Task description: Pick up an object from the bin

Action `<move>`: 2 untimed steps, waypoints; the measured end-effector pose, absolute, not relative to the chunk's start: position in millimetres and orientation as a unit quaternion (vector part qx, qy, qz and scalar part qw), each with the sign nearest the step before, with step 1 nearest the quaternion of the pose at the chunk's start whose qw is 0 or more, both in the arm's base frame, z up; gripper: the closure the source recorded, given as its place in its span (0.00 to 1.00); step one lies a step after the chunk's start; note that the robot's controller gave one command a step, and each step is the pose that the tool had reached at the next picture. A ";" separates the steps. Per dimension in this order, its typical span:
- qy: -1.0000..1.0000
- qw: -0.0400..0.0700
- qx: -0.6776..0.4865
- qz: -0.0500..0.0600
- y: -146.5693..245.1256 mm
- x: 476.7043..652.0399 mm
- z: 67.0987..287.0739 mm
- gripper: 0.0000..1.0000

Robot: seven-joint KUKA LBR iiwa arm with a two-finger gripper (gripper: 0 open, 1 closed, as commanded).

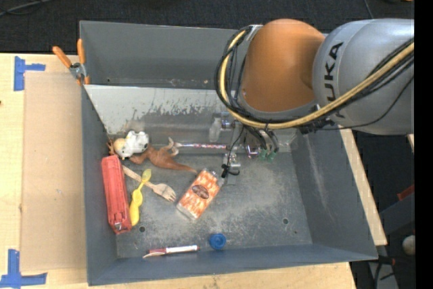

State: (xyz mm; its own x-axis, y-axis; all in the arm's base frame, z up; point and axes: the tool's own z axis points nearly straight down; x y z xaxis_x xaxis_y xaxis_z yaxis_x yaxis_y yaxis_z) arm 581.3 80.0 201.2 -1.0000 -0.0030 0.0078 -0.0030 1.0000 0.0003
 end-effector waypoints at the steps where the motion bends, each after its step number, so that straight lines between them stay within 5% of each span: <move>1: -1.000 0.000 0.001 0.000 79.5 582.4 206.0 0.00; 2: -0.996 0.000 0.093 -0.001 80.9 572.9 156.7 0.00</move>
Offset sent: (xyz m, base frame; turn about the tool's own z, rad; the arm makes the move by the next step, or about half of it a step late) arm -0.0254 0.0002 -0.1312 -0.4993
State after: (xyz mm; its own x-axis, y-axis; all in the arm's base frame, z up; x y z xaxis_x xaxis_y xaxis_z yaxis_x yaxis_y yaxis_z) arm 572.9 80.9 156.7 -0.9828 -0.1848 0.0003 -0.1848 0.9828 0.0011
